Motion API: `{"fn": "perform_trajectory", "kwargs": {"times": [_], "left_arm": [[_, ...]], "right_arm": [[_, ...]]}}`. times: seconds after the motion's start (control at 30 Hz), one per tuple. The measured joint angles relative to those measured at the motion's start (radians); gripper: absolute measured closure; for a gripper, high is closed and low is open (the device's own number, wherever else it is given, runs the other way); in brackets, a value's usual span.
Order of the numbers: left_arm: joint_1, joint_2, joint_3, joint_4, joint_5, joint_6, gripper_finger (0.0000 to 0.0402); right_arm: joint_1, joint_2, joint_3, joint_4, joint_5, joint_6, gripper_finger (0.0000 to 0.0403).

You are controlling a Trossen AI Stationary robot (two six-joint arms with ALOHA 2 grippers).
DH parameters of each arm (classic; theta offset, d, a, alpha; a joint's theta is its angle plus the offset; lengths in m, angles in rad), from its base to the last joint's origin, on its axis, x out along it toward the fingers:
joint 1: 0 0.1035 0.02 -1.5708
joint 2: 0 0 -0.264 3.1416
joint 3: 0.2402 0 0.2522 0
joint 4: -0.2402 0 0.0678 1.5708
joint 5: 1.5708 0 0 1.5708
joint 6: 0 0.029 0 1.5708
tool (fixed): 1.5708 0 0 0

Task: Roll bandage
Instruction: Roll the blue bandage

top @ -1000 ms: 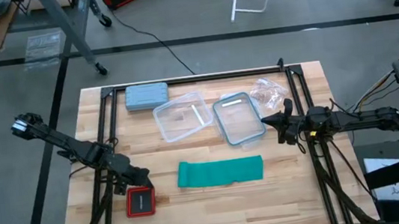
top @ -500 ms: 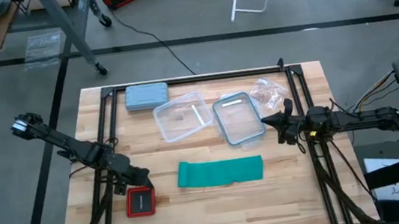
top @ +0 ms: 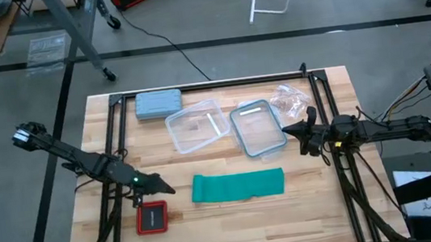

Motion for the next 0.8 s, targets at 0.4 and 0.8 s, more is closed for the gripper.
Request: {"fn": "perform_trajectory", "kwargs": {"times": [0.4,0.8], "left_arm": [[0.000,-0.001,0.000,0.314,-0.001,0.073,0.0393],[0.000,0.000,0.001,0.311,-0.001,0.073,0.0393]], "right_arm": [[0.000,0.000,0.000,0.001,0.000,0.000,0.0403],[0.000,0.000,0.001,0.001,0.000,0.000,0.0403]]}}
